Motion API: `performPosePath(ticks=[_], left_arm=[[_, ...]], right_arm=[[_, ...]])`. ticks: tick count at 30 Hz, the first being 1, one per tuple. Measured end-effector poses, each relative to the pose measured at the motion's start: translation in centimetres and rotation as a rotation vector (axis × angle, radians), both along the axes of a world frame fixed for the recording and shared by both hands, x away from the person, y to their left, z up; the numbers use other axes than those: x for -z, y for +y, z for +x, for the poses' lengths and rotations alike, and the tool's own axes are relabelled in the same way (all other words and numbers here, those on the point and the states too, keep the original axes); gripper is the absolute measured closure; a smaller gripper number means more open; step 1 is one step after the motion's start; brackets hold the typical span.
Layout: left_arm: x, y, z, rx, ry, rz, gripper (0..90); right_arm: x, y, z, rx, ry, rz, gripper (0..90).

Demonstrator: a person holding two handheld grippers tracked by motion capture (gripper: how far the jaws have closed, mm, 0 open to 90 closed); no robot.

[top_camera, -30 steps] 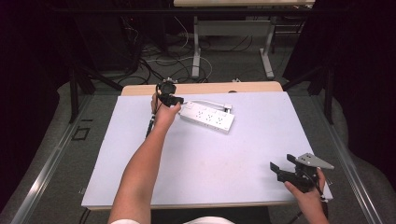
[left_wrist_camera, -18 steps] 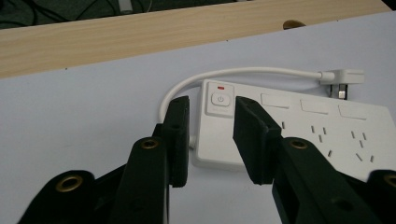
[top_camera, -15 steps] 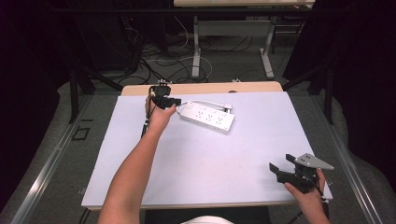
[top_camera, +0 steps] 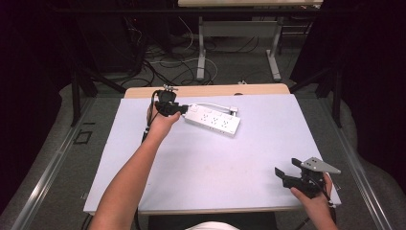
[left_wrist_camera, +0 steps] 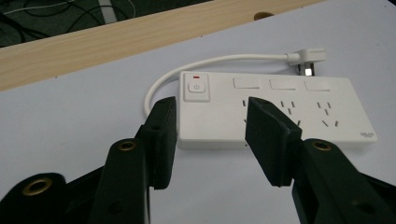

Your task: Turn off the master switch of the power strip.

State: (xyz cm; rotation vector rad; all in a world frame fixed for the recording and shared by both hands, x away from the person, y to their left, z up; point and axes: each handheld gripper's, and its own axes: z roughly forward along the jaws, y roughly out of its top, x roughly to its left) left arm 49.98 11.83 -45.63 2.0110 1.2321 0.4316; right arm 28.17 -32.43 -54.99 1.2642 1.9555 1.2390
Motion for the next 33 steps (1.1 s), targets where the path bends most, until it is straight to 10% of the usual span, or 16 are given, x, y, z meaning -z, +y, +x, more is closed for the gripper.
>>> performPosePath(ticks=[19,33], left_arm=[[-1.7,0.1,-4.0,0.119,-0.083,-0.047,40.2],[-1.2,1.7,-6.6,0.109,-0.092,-0.066,28.2]], right_arm=[[0.0,0.0,-0.1,0.006,-0.001,0.008,19.8],[-0.1,0.1,-0.1,0.008,-0.007,0.018,19.9]])
